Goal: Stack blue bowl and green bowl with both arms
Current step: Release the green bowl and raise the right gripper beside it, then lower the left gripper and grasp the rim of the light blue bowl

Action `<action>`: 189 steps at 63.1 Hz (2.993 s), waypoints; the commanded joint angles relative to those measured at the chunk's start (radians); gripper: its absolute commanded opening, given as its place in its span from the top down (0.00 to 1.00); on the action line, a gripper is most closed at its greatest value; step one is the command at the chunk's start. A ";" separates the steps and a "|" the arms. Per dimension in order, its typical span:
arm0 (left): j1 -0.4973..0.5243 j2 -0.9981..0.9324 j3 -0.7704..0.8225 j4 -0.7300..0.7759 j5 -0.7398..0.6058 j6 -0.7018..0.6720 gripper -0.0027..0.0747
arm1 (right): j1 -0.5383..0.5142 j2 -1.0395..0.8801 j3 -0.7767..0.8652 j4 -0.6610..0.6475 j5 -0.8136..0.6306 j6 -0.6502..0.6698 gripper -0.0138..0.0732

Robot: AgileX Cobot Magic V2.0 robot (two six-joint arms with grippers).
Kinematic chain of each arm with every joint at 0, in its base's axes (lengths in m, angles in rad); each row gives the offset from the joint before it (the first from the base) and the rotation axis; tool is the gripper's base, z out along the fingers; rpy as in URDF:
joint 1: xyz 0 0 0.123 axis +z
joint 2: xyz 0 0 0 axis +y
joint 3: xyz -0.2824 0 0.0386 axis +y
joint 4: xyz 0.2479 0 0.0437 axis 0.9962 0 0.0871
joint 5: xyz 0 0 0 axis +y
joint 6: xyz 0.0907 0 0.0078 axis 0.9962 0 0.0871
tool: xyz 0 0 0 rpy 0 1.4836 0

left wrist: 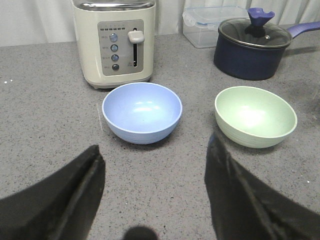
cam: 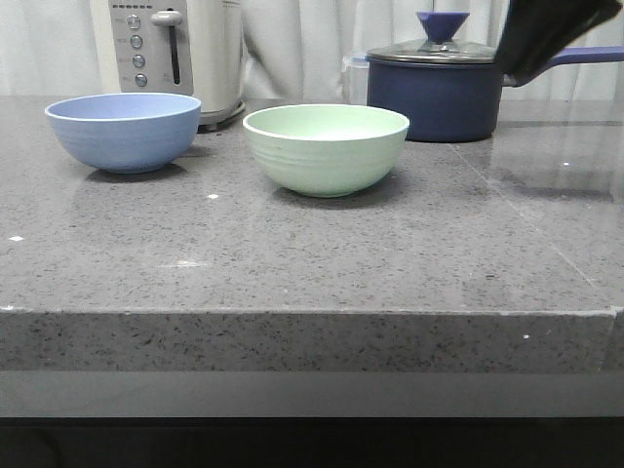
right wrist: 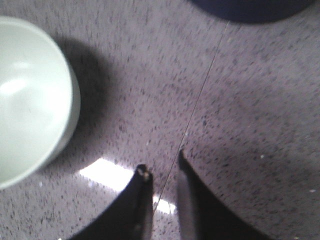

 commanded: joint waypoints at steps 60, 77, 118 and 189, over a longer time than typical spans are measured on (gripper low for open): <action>-0.010 0.009 -0.028 -0.006 -0.077 -0.001 0.40 | 0.053 0.050 0.116 0.357 -0.103 -0.622 0.91; -0.010 0.009 -0.028 -0.006 -0.077 -0.001 0.40 | 0.053 0.050 0.116 0.357 -0.094 -0.622 0.91; 0.004 0.322 -0.207 0.012 0.036 -0.008 0.40 | 0.053 0.050 0.116 0.357 -0.094 -0.622 0.91; 0.174 1.204 -0.728 -0.131 0.005 -0.010 0.40 | 0.053 0.050 0.116 0.357 -0.093 -0.622 0.91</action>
